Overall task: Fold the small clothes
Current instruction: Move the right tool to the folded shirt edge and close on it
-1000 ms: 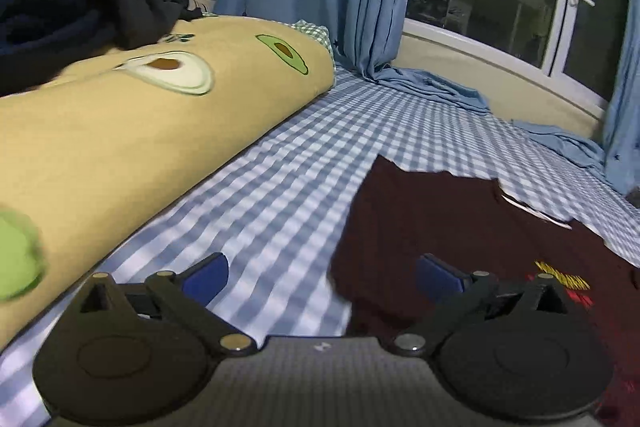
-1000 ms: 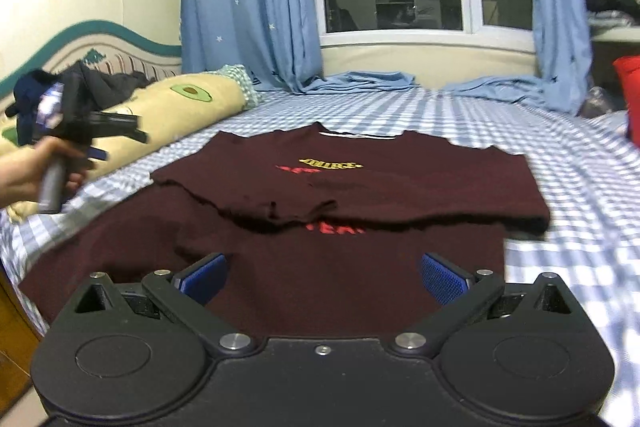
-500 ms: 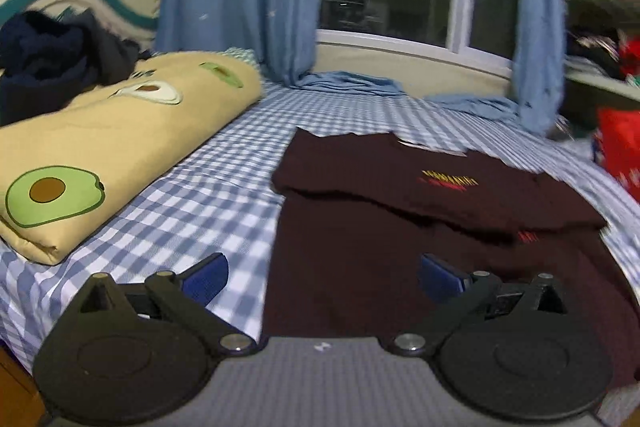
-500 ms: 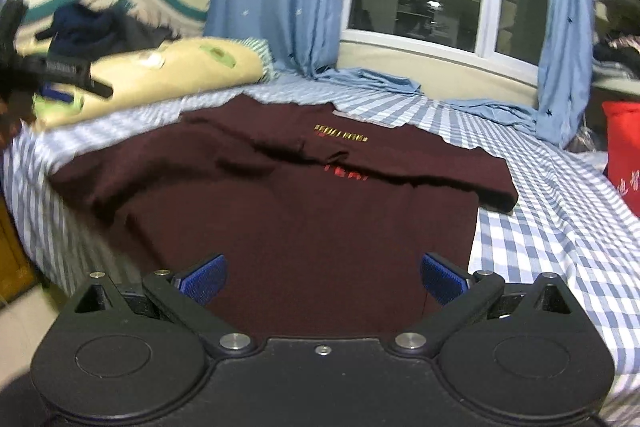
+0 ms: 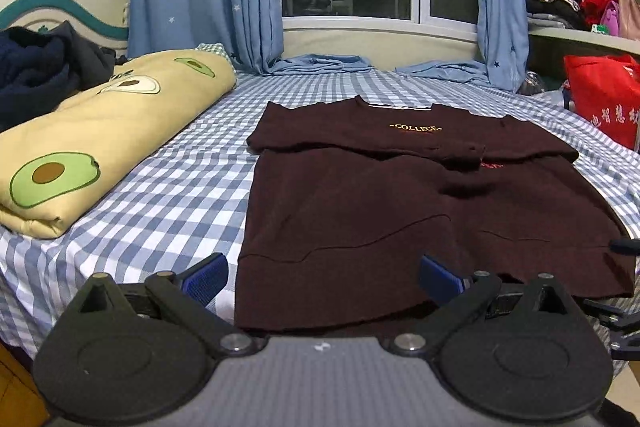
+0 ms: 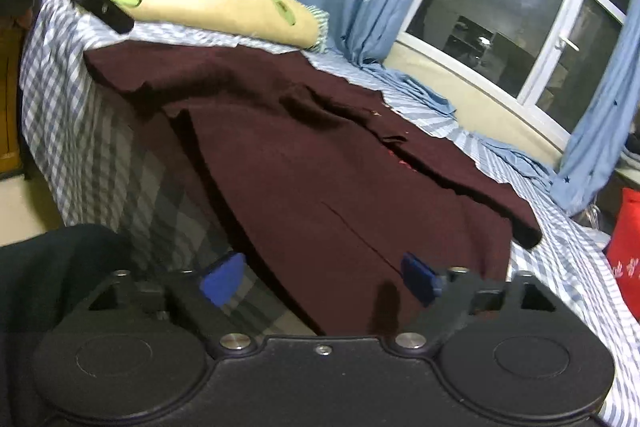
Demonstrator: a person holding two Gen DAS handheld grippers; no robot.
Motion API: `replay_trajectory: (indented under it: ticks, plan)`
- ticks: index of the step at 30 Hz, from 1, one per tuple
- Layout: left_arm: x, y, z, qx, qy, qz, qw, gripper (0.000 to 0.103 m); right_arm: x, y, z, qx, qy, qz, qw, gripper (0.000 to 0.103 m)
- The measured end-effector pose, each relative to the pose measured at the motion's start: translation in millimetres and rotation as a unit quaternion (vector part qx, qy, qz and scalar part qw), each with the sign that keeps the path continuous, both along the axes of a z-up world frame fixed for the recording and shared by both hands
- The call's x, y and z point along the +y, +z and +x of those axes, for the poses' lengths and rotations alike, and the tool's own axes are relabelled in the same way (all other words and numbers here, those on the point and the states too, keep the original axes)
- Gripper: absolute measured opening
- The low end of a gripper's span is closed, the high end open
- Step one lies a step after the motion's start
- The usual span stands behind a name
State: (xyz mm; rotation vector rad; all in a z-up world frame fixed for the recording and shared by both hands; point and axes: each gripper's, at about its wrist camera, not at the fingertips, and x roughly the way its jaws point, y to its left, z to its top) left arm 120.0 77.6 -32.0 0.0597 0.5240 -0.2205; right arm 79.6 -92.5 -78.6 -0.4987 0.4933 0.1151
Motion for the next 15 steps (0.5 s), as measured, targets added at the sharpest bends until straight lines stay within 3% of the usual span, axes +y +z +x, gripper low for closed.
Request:
replay_trajectory:
  ticks: [1, 6, 8, 12, 15]
  plan:
    - [1.6, 0.7, -0.5, 0.000, 0.002, -0.001, 1.0000, 0.102, 2.6, -2.0, 1.0, -0.002, 0.001, -0.011, 1.000, 0.067]
    - [5.7, 3.8, -1.4, -0.007, 0.002, 0.003, 1.0000, 0.102, 8.1, -3.9, -0.7, -0.003, 0.013, -0.031, 0.999, 0.022]
    - [5.2, 3.8, -1.0, -0.008, -0.002, 0.004, 1.0000, 0.102, 5.6, -0.5, -4.2, -0.011, 0.013, -0.028, 0.999, 0.010]
    - [3.0, 3.5, 0.3, -0.009, -0.012, 0.005, 0.9999, 0.102, -4.7, 13.3, -12.4, -0.019, 0.008, -0.012, 1.000, 0.005]
    - [2.3, 1.4, -1.3, -0.009, -0.021, 0.011, 0.9997, 0.102, -7.8, 20.5, -27.3, -0.036, 0.013, -0.044, 0.998, 0.004]
